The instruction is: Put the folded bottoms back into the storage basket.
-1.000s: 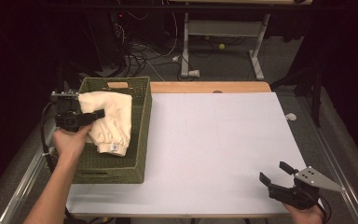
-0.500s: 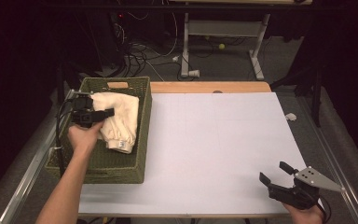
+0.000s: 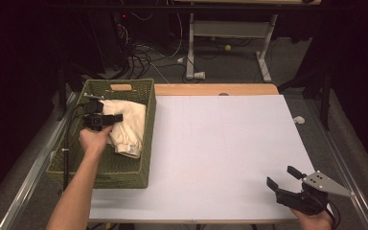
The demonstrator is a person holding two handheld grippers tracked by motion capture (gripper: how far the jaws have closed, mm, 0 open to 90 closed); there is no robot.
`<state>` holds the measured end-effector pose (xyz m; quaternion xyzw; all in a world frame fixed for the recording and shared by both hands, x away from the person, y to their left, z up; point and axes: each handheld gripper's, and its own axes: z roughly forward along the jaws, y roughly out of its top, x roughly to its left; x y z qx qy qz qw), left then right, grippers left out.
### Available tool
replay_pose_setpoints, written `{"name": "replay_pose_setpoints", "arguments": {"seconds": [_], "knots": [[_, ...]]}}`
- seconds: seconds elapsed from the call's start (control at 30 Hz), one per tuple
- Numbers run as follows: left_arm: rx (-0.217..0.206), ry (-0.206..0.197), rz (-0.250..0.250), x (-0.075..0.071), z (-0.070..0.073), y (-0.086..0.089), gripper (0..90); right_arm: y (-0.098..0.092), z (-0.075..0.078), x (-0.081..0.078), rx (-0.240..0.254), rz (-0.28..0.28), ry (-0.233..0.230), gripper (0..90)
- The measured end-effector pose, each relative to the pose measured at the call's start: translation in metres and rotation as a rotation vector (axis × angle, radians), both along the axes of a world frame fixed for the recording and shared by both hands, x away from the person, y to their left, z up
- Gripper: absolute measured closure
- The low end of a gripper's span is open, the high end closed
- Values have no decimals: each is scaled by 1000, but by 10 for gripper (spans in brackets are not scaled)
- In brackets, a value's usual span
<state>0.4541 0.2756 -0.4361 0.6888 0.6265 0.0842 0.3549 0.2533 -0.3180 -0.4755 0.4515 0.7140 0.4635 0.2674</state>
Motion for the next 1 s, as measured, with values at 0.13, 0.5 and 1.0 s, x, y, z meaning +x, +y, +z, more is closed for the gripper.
{"name": "replay_pose_setpoints", "arguments": {"seconds": [0.13, 0.5, 1.0], "knots": [[6, 19, 13, 3, -4, 2, 614, 0, 0, 0, -2, 1, 1, 165], [62, 66, 39, 6, -11, 5, 536, 0, 0, 0, -1, 1, 2, 165], [101, 82, 74, 3, -6, 9, 305, 0, 0, 0, -1, 1, 3, 165]]}}
